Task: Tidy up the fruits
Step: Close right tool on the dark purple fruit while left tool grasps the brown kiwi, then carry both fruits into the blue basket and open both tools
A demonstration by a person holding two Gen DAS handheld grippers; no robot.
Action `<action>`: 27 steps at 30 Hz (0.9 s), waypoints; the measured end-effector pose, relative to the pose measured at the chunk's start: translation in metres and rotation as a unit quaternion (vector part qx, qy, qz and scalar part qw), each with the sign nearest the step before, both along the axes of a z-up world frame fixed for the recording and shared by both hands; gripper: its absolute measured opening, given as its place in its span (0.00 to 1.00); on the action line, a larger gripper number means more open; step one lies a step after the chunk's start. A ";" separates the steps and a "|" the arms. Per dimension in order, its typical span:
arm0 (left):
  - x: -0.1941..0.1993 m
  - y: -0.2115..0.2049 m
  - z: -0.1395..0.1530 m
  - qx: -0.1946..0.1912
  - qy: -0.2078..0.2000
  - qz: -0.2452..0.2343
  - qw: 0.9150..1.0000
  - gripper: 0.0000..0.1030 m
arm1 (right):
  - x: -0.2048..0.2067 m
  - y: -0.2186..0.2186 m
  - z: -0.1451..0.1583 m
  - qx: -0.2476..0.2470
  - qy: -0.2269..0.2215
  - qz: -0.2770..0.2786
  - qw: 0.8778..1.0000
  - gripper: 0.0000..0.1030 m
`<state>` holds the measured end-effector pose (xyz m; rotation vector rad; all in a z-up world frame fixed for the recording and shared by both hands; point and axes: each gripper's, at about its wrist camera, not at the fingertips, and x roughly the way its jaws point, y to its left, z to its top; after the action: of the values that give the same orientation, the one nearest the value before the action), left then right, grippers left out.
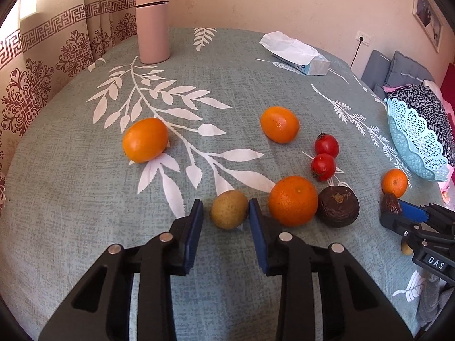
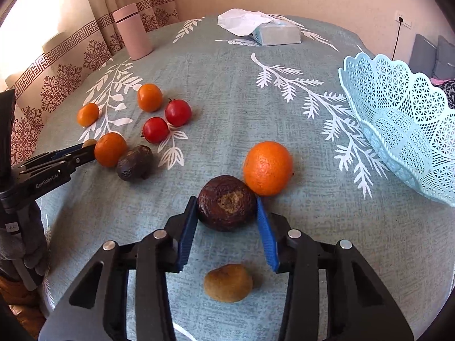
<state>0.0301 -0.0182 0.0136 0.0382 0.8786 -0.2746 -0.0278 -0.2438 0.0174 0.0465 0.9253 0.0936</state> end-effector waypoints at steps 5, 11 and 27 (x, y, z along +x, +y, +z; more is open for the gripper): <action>-0.007 -0.002 0.004 0.011 -0.025 0.004 1.000 0.29 | -0.005 0.002 0.005 0.012 -0.007 0.010 1.000 0.41; -0.008 -0.004 0.005 0.017 -0.031 0.004 0.999 0.26 | -0.014 0.004 0.024 0.021 -0.037 0.020 0.999 0.41; -0.012 -0.005 0.008 0.024 -0.047 0.013 0.999 0.25 | -0.014 0.004 0.020 0.028 -0.031 0.017 0.999 0.41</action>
<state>0.0181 -0.0231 0.0213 0.0840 0.7916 -0.2256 -0.0416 -0.2400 0.0375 0.0790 0.8606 0.1525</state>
